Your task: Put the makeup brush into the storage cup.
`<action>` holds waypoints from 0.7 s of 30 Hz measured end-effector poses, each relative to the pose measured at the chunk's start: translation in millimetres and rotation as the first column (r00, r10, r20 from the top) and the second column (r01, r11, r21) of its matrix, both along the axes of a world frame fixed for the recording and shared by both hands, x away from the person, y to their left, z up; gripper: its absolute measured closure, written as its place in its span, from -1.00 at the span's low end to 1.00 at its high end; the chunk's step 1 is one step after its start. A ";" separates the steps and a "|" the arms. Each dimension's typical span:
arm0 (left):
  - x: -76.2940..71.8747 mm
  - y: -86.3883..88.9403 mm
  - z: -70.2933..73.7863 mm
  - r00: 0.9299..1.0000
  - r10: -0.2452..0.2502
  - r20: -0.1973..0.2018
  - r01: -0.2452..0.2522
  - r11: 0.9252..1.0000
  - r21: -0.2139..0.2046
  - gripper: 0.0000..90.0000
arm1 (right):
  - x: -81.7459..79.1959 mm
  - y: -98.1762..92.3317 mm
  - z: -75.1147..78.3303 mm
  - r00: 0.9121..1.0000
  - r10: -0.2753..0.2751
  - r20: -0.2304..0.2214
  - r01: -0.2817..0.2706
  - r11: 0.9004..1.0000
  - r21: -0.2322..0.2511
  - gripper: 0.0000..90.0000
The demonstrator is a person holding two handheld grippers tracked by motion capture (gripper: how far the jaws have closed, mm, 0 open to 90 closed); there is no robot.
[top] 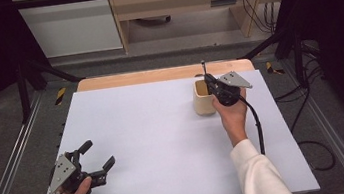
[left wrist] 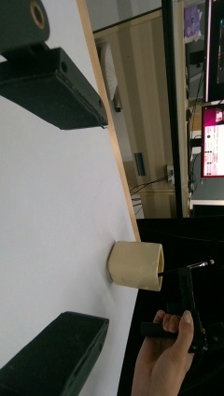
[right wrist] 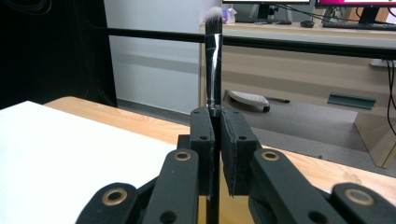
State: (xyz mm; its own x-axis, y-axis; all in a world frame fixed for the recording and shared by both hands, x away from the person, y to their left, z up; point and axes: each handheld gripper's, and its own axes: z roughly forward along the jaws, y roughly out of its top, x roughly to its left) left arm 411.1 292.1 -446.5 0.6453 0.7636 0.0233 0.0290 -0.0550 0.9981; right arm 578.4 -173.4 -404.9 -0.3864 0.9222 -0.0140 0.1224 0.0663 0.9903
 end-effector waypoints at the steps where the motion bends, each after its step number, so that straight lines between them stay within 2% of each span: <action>1: 0.0 0.1 0.0 1.000 0.000 0.000 0.000 1.000 0.000 -0.91 | -0.1 -0.6 -0.5 1.000 0.000 -0.001 0.000 1.000 -0.001 0.86; 21: 0.0 0.1 0.2 1.000 -0.001 -0.001 0.001 1.000 -0.001 -0.91 | -3.2 -1.3 -5.9 1.000 0.006 -0.022 -0.006 1.000 -0.009 0.86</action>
